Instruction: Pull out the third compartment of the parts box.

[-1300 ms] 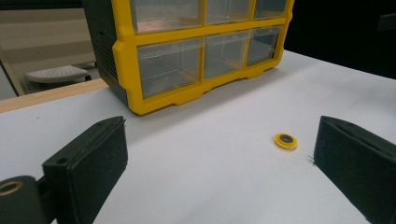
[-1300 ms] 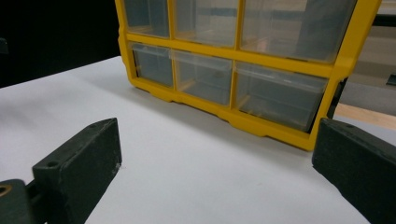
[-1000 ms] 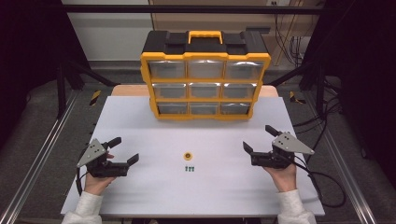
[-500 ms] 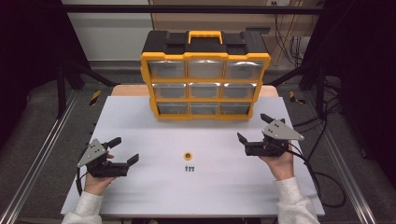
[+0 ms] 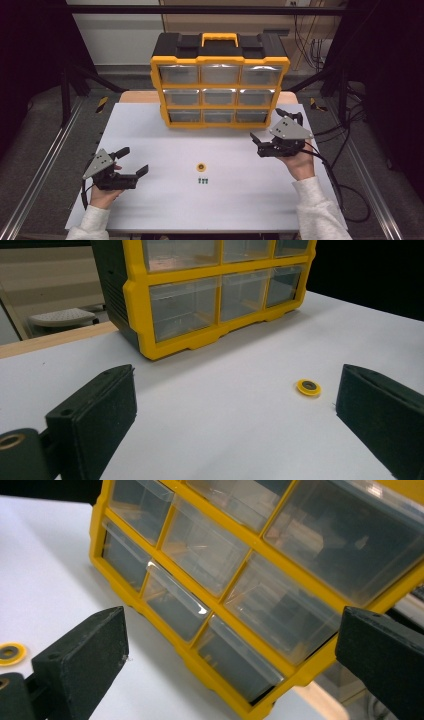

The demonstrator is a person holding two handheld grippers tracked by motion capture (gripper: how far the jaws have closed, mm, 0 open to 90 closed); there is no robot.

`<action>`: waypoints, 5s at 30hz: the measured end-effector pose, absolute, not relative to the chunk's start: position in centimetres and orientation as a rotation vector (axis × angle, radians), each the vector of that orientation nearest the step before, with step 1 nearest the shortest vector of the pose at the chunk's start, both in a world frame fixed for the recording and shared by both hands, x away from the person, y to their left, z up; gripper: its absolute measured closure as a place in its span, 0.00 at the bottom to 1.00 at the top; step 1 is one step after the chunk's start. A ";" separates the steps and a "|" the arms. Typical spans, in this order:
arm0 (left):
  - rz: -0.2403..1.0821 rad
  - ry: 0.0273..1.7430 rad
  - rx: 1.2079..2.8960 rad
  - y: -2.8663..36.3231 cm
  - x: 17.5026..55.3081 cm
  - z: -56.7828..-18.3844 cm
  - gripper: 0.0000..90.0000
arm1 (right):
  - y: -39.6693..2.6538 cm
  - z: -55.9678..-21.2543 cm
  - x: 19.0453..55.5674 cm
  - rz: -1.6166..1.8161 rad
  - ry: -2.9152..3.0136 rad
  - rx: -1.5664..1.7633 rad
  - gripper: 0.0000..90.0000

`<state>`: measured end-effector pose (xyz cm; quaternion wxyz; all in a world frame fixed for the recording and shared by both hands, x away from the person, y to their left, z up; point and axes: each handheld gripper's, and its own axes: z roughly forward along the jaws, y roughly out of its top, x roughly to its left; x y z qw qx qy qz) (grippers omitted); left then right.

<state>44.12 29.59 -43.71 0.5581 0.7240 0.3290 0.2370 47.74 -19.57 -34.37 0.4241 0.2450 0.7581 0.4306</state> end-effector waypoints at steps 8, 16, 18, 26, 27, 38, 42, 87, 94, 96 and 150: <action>0.560 0.774 1.709 29.5 44.1 -43.7 0.03 | -18.5 -32.6 48.1 0.982 1.905 0.514 0.02; 0.560 0.773 1.711 29.5 44.1 -43.7 0.03 | -17.2 -31.5 48.7 0.850 1.905 0.388 0.04; 0.560 0.773 1.711 29.5 44.1 -43.7 0.03 | -16.9 -31.3 48.9 0.807 1.899 0.361 0.05; 0.560 0.772 1.711 29.5 44.1 -43.7 0.03 | -16.4 -30.9 49.7 0.700 1.867 0.281 0.05; 0.560 0.772 1.711 29.5 44.1 -43.7 0.03 | -16.4 -30.9 49.7 0.700 1.867 0.281 0.05; 0.557 0.771 1.712 29.6 44.1 -43.7 0.03 | -16.3 -30.1 51.5 0.575 1.782 0.184 0.08; 0.558 0.772 1.712 29.6 44.1 -43.8 0.03 | -16.2 -30.1 52.1 0.537 1.762 0.162 0.09; 0.561 0.773 1.722 29.5 44.3 -43.9 0.03 | -15.9 -30.3 57.4 0.277 1.598 -0.013 0.58; 0.560 0.775 1.720 29.6 44.3 -44.0 0.03 | -15.9 -30.6 57.7 0.255 1.564 -0.041 0.69; 0.560 0.774 1.719 29.6 44.3 -44.0 0.03 | -15.9 -30.7 57.8 0.250 1.554 -0.048 0.72; 0.568 0.773 1.728 29.6 44.3 -44.0 0.03 | -16.9 -31.3 55.6 0.199 1.452 -0.207 0.88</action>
